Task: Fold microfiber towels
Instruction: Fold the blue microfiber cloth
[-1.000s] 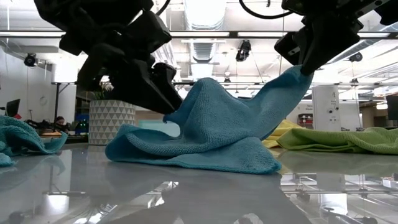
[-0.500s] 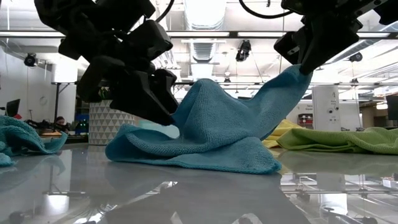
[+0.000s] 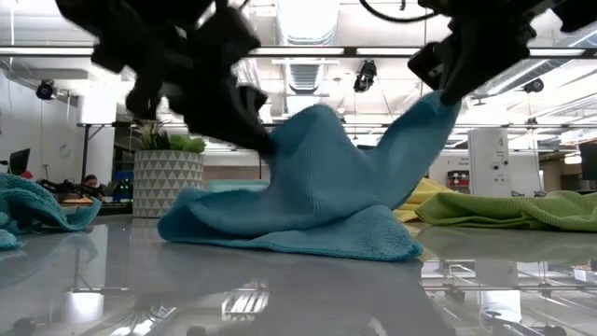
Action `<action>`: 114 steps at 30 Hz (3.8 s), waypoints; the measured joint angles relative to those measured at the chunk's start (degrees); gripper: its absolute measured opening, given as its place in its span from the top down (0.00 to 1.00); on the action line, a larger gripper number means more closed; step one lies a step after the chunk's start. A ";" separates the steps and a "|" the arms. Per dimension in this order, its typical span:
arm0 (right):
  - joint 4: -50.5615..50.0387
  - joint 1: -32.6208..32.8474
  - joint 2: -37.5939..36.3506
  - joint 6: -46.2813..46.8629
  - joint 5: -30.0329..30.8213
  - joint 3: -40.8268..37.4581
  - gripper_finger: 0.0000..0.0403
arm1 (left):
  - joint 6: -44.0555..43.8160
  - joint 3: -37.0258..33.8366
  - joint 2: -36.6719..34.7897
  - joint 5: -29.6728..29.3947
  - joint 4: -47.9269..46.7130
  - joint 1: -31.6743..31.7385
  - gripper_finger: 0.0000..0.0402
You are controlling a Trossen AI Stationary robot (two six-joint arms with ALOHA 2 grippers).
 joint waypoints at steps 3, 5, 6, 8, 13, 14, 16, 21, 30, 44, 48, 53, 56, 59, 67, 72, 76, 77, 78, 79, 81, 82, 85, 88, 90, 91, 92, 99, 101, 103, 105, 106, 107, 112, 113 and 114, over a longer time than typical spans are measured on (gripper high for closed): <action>-3.50 0.00 -1.13 0.11 0.02 2.76 0.98 | -1.50 2.55 -4.11 0.02 -6.95 -0.28 1.00; -6.99 0.00 -1.95 0.30 0.39 5.36 0.98 | -3.80 4.83 -7.10 0.05 -12.77 -0.32 1.00; -8.58 0.00 -2.18 0.29 1.02 6.65 0.98 | -5.19 6.02 -8.78 0.03 -15.80 -0.36 1.00; -11.30 0.01 -2.77 0.28 2.74 9.60 0.98 | -8.20 8.39 -11.89 0.01 -21.40 -0.36 1.00; -17.19 0.00 -3.46 -0.09 6.70 16.98 0.98 | -12.79 13.01 -18.46 0.04 -32.04 -0.38 1.00; -18.88 0.00 -3.46 -0.40 7.67 18.57 0.98 | -13.36 13.80 -19.63 0.04 -32.93 -0.38 1.00; -21.23 0.00 -3.46 -0.86 9.21 21.88 0.98 | -13.53 15.10 -21.65 0.12 -35.42 -0.38 1.00; -24.45 -0.04 -3.25 -2.72 12.18 29.71 0.98 | -13.56 18.90 -25.02 0.16 -38.60 -0.38 1.00; -29.80 -1.20 -3.22 -8.64 9.00 35.83 0.98 | -13.47 25.27 -29.28 -3.66 -46.61 1.19 1.00; -20.89 -9.62 -2.43 -21.73 21.54 36.85 0.98 | -2.63 35.61 -31.84 -10.72 -54.17 8.47 1.00; -23.35 -9.47 -3.14 -18.37 15.19 36.96 0.98 | -5.45 35.20 -32.52 -8.62 -57.00 7.64 1.00; -26.71 -9.05 -3.13 -10.54 3.77 35.01 0.98 | -9.86 31.00 -32.11 -4.63 -59.63 3.42 1.00; -26.09 -7.45 -3.09 -6.47 -0.35 31.36 0.98 | -12.67 27.21 -31.01 -2.78 -59.06 -0.39 1.00; -24.89 -5.29 -3.07 -1.40 -2.28 26.59 0.98 | -17.50 23.49 -29.07 -2.31 -57.79 -4.56 1.00; -6.59 2.17 -2.81 11.94 -10.78 9.99 0.98 | -28.47 16.47 -20.64 -1.93 -46.64 -14.14 1.00; 1.78 4.24 -2.50 16.95 -12.53 3.17 0.98 | -35.13 16.00 -14.24 -1.61 -43.01 -16.54 1.00; 4.53 4.52 -1.93 17.29 -12.51 0.67 0.98 | -37.68 15.98 -9.57 -1.36 -41.12 -16.79 1.00; 5.13 4.52 -1.69 16.30 -11.99 0.27 0.98 | -38.00 15.98 -8.51 -1.37 -41.04 -16.78 1.00; 5.43 4.51 -1.39 14.96 -10.72 -0.20 0.98 | -38.53 15.96 -7.53 -1.38 -40.71 -16.77 1.00; 5.72 4.50 -1.11 13.72 -8.94 -0.71 0.98 | -38.90 15.96 -6.64 -1.40 -40.47 -16.74 1.00; 6.10 4.45 -0.34 11.04 -4.68 -1.44 0.98 | -39.01 15.86 -5.09 -1.96 -40.59 -16.58 1.00; 5.94 4.27 0.01 10.03 -2.59 -1.81 0.98 | -39.03 15.85 -4.31 -2.92 -40.50 -16.43 1.00; 5.82 3.28 0.94 8.28 1.98 -2.41 0.98 | -39.15 15.34 -3.04 -6.61 -40.81 -15.74 1.00; 5.57 2.58 1.44 7.70 8.18 -2.58 0.98 | -39.15 15.02 -2.56 -10.94 -40.85 -14.52 1.00; 5.33 2.59 1.44 6.82 15.91 -2.58 0.98 | -38.98 14.50 -2.56 -13.44 -41.09 -13.38 1.00; 5.23 2.63 1.41 6.71 21.10 -2.58 0.98 | -38.89 14.23 -2.57 -15.12 -41.28 -12.85 1.00; 4.73 2.64 1.41 6.79 25.45 -2.58 0.98 | -38.80 13.96 -2.58 -17.68 -42.42 -12.34 1.00; 3.56 1.62 2.72 6.57 25.57 -2.83 0.98 | -38.77 13.36 -2.64 -26.02 -49.25 -9.36 1.00; 3.60 1.62 3.62 6.58 25.06 -2.84 0.98 | -38.43 13.36 -2.64 -25.86 -49.49 -8.73 1.00; 3.56 1.60 4.20 6.20 21.83 -2.84 0.98 | -37.42 13.36 -2.64 -24.20 -49.43 -8.41 1.00; 3.60 1.62 4.40 6.17 18.14 -2.85 0.98 | -37.14 13.36 -2.64 -20.75 -49.42 -8.48 1.00; 3.56 1.63 4.41 6.19 16.57 -2.86 0.98 | -37.06 13.36 -2.65 -18.39 -49.43 -8.50 1.00; 3.62 1.64 4.40 6.20 14.45 -2.86 0.98 | -36.93 13.36 -2.74 -15.71 -49.44 -8.58 1.00; 4.77 1.60 3.95 5.22 -6.59 -2.86 0.98 | -35.55 13.36 -2.91 2.28 -46.81 -10.05 1.00; 5.68 1.64 3.94 5.53 -10.16 -2.86 0.98 | -35.55 13.36 -3.01 4.57 -45.88 -10.37 1.00; 6.54 1.70 3.97 6.36 -13.03 -2.86 0.98 | -35.60 13.36 -3.24 6.55 -44.66 -10.57 1.00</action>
